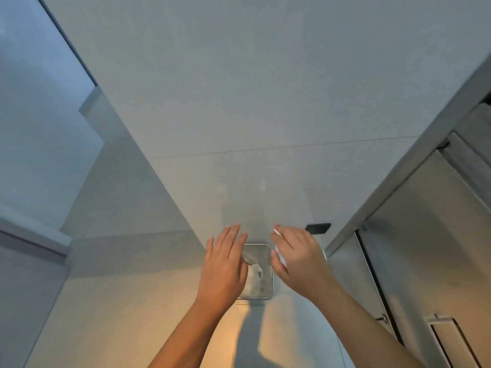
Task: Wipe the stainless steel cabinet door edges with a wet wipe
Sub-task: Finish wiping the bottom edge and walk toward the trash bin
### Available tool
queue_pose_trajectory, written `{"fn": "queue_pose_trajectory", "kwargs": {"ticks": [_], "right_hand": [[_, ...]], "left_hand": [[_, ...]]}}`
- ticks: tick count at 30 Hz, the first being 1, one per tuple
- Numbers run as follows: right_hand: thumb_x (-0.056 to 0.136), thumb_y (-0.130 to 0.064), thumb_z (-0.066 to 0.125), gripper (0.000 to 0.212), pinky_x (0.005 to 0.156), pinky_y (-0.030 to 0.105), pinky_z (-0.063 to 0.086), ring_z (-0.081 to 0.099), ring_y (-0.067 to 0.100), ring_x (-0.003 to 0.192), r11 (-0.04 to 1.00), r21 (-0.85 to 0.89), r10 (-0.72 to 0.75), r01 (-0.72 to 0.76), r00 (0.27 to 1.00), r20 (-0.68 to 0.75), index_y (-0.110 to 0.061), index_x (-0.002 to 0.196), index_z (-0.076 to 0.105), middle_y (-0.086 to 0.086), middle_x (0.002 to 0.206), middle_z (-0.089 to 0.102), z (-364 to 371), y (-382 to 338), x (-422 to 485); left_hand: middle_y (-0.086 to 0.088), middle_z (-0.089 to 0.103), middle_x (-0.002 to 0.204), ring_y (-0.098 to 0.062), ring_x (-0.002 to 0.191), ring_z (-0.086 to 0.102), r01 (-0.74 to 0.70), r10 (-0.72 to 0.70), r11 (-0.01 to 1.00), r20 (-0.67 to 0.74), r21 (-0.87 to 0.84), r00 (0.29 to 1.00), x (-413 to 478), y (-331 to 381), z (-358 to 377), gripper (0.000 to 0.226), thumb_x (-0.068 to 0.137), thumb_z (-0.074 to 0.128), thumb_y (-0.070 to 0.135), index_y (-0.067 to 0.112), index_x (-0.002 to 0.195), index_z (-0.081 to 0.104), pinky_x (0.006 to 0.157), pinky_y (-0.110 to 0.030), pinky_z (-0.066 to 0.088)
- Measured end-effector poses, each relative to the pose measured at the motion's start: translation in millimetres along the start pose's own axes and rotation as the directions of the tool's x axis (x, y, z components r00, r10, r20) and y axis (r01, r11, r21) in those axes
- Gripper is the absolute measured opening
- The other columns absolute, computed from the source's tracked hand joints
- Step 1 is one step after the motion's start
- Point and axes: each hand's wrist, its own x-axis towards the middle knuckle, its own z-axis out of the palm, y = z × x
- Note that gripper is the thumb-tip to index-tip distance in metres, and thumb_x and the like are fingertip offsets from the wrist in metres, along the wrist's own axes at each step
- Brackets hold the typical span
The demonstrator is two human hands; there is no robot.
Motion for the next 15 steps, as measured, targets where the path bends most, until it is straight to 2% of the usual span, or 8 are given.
{"fn": "queue_pose_trajectory", "kwargs": {"ticks": [4, 7, 10, 12, 15], "right_hand": [[0.082, -0.022, 0.045, 0.035, 0.077, 0.033, 0.054, 0.066, 0.026, 0.083, 0.999, 0.033, 0.023, -0.026, 0.995, 0.096, -0.002, 0.093, 0.071, 0.011, 0.098, 0.069, 53, 13, -4], [0.075, -0.012, 0.063, 0.021, 0.075, 0.034, 0.055, 0.066, 0.028, 0.081, 0.996, 0.072, 0.043, -0.053, 0.991, 0.126, 0.0, 0.091, 0.07, 0.013, 0.094, 0.068, 95, 19, -11], [0.064, -0.004, 0.078, 0.026, 0.069, 0.033, 0.056, 0.066, 0.029, 0.077, 0.987, 0.134, 0.068, -0.09, 0.984, 0.167, 0.002, 0.087, 0.069, 0.014, 0.089, 0.067, 137, 17, -20], [0.062, -0.003, 0.079, 0.026, 0.067, 0.033, 0.056, 0.066, 0.029, 0.075, 0.984, 0.141, 0.084, -0.113, 0.977, 0.195, 0.002, 0.086, 0.069, 0.014, 0.087, 0.067, 160, 16, -26], [0.062, -0.004, 0.08, 0.028, 0.066, 0.028, 0.054, 0.067, 0.026, 0.075, 0.98, 0.148, 0.094, -0.13, 0.969, 0.228, 0.0, 0.087, 0.07, 0.013, 0.088, 0.067, 188, 15, -33]], "left_hand": [[-0.015, 0.056, 0.128, -0.036, 0.118, 0.053, 0.103, -0.103, 0.994, 0.018, -0.045, 0.995, 1, -34, 45, 0.045, 0.069, 0.062, -0.001, 0.004, 0.115, 0.063, 0.094, -0.059, 0.036], [-0.014, 0.055, 0.13, -0.037, 0.121, 0.051, 0.163, -0.16, 0.983, 0.038, -0.09, 0.986, -4, -55, 80, 0.043, 0.073, 0.06, -0.002, 0.003, 0.115, 0.062, 0.098, -0.056, 0.026], [-0.017, 0.057, 0.127, -0.04, 0.117, 0.052, 0.178, -0.175, 0.979, 0.035, -0.098, 0.984, -7, -74, 109, 0.045, 0.078, 0.038, 0.012, 0.001, 0.113, 0.063, 0.094, -0.06, 0.03], [-0.017, 0.057, 0.127, -0.041, 0.118, 0.051, 0.201, -0.199, 0.972, 0.028, -0.12, 0.98, -9, -82, 123, 0.042, 0.078, 0.041, 0.008, 0.0, 0.113, 0.062, 0.095, -0.061, 0.029], [-0.017, 0.054, 0.13, -0.04, 0.122, 0.048, 0.217, -0.214, 0.966, 0.038, -0.143, 0.976, -10, -91, 140, 0.044, 0.073, 0.06, -0.009, 0.001, 0.116, 0.061, 0.099, -0.058, 0.022]]}}
